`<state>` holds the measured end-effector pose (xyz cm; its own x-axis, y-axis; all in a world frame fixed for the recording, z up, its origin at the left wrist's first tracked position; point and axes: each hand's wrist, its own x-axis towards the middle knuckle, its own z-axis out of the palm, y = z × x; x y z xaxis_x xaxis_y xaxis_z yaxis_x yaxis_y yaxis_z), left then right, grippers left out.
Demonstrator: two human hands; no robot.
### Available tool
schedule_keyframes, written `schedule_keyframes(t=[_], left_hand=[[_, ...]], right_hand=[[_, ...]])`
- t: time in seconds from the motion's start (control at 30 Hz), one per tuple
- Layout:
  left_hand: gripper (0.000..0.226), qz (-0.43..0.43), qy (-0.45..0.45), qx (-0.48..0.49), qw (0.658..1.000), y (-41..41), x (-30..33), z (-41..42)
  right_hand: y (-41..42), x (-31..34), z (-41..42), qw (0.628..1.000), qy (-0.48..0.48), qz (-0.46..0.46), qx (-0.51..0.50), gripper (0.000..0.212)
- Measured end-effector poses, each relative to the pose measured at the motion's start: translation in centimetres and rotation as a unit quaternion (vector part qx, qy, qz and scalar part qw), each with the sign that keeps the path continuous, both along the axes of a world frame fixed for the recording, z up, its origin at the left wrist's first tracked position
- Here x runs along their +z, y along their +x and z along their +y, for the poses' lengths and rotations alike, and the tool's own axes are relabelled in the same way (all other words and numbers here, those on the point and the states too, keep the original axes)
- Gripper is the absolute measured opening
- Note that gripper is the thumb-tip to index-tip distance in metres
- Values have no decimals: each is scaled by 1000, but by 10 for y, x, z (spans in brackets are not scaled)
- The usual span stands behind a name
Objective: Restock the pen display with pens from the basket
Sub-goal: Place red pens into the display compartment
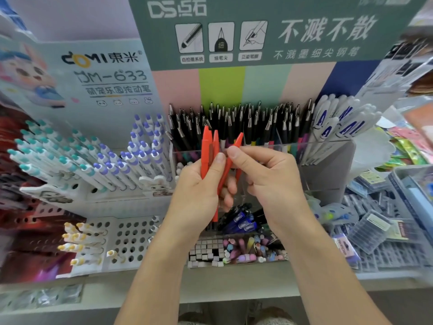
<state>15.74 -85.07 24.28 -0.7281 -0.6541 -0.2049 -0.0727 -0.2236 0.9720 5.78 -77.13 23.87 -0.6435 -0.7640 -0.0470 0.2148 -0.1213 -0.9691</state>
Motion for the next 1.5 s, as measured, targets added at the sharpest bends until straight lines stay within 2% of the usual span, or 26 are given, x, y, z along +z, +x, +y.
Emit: schedule_keyframes(t=[0.13,0.2,0.27,0.37,0.5,0.63,0.83,1.0,1.1,1.23,1.33,1.5], left_hand=[[37,38,18,118,992,2,0,-1],[36,65,29,165,984,5,2,-6],[34,68,24,193,979,9,3,-12],[31,61,23,203,977,14,0,-17],[31,55,44,188,980,17,-5,-16],[30,55,56,184,980,17,-6,-14],[24,53,73,167,982,16,-8,-10],[23,51,63,147,986,14,-8,-7],[22,51,45,138,988,15,-7,-7],[21,47,49,142,988,15,-7,-7],[22,40,55,139,988,13,-7,-7],[23,42,74,126,988,12,-8,-9]], right_hand=[[-8,7,5,991,-61,-15,-115,16],[-16,7,7,982,-89,21,-165,14],[-22,-1,9,973,-50,116,-195,14],[-20,-17,7,954,42,244,-172,12],[-12,-35,1,923,120,340,-135,10],[-6,-43,-5,929,130,332,-98,5],[2,-55,-13,922,172,336,-85,12],[2,-54,-14,938,180,282,-88,13],[-4,-48,-5,936,177,274,-132,12],[-17,-49,3,903,243,298,-193,17],[-15,-55,-2,900,267,310,-151,20],[-3,-51,-11,916,227,324,-67,15]])
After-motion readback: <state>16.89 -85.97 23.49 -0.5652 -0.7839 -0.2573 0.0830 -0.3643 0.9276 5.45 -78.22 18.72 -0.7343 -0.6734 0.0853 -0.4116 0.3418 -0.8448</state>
